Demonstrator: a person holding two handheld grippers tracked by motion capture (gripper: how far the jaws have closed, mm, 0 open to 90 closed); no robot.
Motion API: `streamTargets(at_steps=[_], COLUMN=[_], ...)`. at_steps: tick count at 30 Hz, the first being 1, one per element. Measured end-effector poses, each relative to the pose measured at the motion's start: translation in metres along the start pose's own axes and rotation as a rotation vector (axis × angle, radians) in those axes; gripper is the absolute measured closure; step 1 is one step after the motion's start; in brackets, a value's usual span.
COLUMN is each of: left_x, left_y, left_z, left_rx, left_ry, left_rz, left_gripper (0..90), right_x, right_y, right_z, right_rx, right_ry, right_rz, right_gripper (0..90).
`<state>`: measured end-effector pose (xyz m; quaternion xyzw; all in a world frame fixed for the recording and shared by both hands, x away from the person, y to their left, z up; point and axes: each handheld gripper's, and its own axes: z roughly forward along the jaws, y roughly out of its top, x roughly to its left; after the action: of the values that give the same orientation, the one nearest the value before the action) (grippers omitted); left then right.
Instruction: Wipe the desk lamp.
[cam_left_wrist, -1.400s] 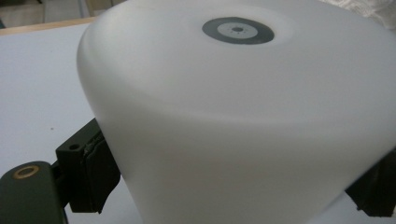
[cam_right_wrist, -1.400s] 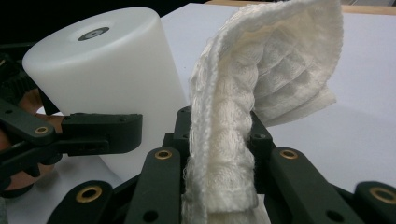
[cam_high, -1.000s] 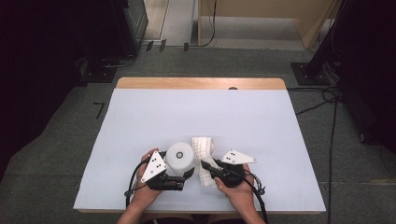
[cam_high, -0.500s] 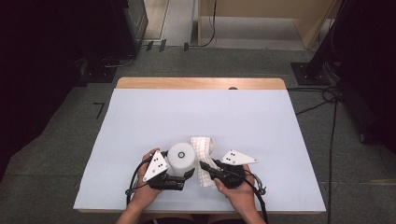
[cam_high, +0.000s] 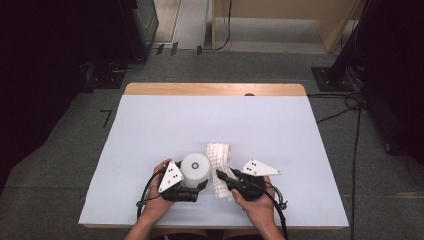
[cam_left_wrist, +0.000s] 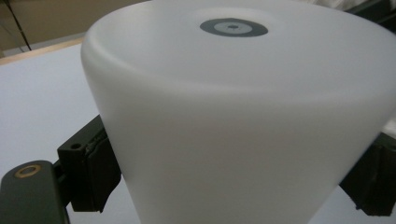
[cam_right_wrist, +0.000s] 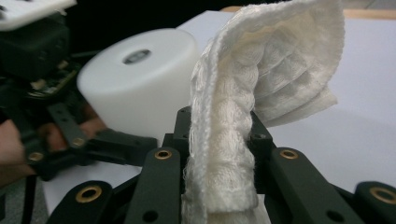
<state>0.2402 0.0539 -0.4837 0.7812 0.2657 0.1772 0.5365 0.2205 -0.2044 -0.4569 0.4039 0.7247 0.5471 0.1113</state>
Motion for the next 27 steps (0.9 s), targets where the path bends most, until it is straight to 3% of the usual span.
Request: streamTargets(at_steps=[3,5,6,9,12,13,14,15,19,24,27], left_x=[0.0,-0.001,-0.003,-0.011,-0.025,-0.029,-0.029,-0.03,-0.024,-0.01,-0.007], left_y=[0.001,0.003,0.005,0.007,0.006,0.006,0.006,0.007,0.008,0.016,0.017], left_z=[-0.001,-0.003,-0.004,-0.004,0.002,0.003,0.003,0.003,0.0,-0.013,-0.014], left_rx=[0.004,0.02,0.02,0.028,0.065,0.057,0.05,0.053,0.056,-0.057,-0.048], left_ry=[0.012,0.026,0.043,0.123,0.208,0.246,0.253,0.257,0.223,0.114,0.08], left_rz=[-0.023,-0.078,-0.111,-0.152,-0.14,-0.128,-0.126,-0.121,-0.086,-0.087,-0.035], left_gripper=[8.4,2.7,0.0,0.0,0.0,1.3,7.9,8.2,8.7,8.8,8.9], right_x=[-0.004,-0.005,-0.006,-0.009,-0.011,-0.011,-0.011,-0.01,-0.008,-0.004,0.001], right_y=[-0.002,-0.003,-0.003,-0.005,-0.008,-0.008,-0.009,-0.009,-0.009,-0.012,-0.012], right_z=[0.0,0.001,0.001,0.002,0.004,0.004,0.005,0.005,0.006,0.012,0.015], right_rx=[0.003,0.008,0.009,0.018,0.026,0.03,0.031,0.035,0.037,0.064,0.063], right_ry=[-0.014,-0.027,-0.032,-0.043,-0.049,-0.051,-0.049,-0.048,-0.04,-0.025,-0.002], right_rz=[0.001,0.001,0.0,0.007,0.007,0.005,0.003,0.003,-0.004,-0.011,-0.005], right_gripper=[73.1,73.0,73.0,73.0,73.0,73.0,73.0,73.0,73.0,73.0,73.1])
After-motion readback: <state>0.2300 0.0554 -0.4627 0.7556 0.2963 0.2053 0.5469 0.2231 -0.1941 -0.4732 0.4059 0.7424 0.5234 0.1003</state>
